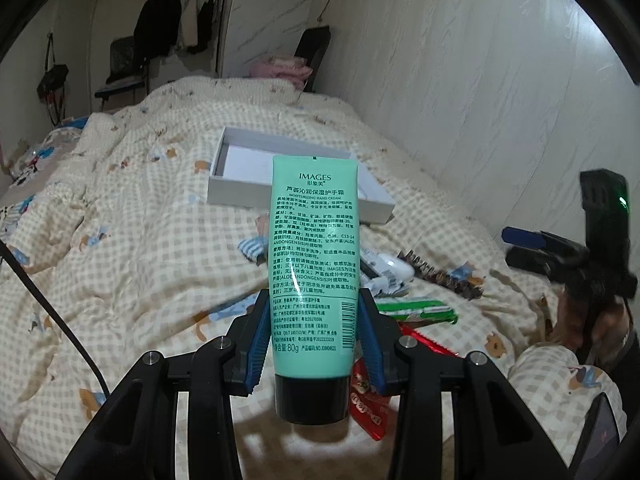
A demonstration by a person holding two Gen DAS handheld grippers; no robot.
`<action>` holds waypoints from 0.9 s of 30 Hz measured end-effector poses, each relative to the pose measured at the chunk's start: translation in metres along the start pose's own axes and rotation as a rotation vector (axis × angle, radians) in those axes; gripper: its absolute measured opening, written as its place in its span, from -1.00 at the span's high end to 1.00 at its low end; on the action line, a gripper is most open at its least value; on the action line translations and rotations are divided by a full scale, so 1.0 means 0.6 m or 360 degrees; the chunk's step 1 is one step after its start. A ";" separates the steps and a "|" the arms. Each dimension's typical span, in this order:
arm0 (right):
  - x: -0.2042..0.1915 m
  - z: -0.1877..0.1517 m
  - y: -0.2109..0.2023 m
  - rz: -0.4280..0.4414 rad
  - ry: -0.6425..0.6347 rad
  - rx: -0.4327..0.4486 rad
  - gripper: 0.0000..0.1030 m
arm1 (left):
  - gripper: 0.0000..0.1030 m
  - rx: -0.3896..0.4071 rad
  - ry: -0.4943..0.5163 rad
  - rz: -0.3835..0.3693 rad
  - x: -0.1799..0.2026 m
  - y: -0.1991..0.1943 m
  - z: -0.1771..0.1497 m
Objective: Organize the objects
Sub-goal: 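Lift the green tube upright with the left gripper, then grasp the dark hair claw clip with the right gripper while the left holds the tube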
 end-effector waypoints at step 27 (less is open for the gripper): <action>0.004 -0.043 0.161 -0.0326 -0.0818 -0.0819 0.20 | 0.14 -0.0017 -0.0063 0.0026 -0.011 -0.001 -0.003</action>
Point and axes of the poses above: each gripper's, at about its wrist camera, not at the fingertips, and y roughly the way its jaws point, x to its right, z to its top, the point moved 6 cm from there along y, roughly the way its jaws point, and after that the axes turned 2 degrees about -x, right-handed, at the moved point
